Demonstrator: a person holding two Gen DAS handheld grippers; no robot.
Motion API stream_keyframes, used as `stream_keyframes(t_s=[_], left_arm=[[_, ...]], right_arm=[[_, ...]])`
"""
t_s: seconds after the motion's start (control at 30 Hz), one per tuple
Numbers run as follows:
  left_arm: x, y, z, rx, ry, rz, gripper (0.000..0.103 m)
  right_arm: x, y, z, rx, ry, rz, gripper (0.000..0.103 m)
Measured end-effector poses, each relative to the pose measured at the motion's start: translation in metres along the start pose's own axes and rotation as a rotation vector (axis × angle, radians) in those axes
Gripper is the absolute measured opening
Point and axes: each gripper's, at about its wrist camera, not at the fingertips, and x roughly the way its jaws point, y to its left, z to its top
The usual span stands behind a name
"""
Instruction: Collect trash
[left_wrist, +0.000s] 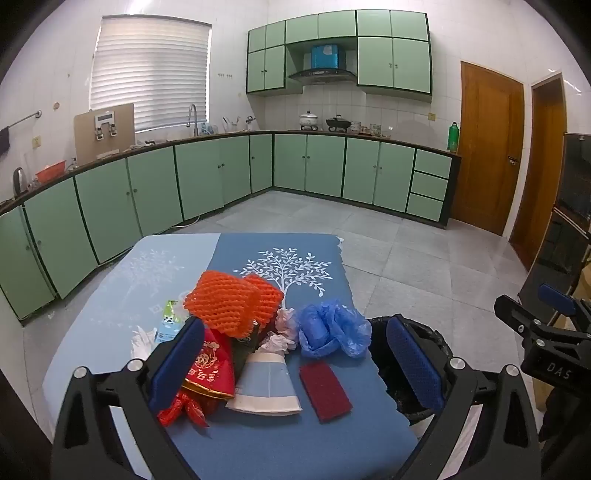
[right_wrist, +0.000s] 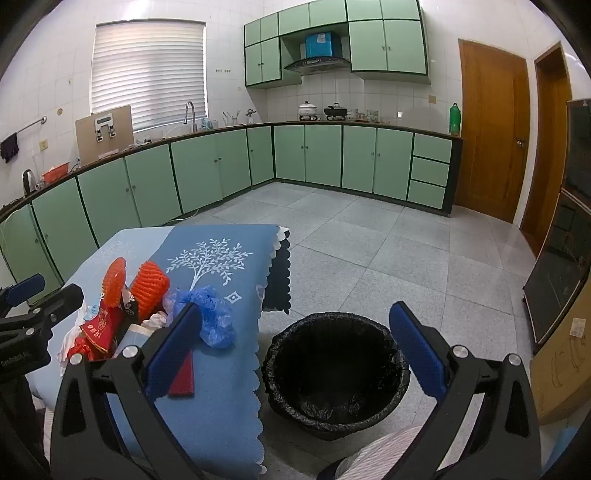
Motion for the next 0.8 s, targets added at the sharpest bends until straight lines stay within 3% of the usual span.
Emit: stream_keyframes(t_s=[0.8], left_arm=[[0.0001,-0.0001,-0.0002,0.005,-0.002,0.001,0.097]], right_arm=[[0.0006,0.0006,0.0007,0.003,-0.001,-0.001,0.098]])
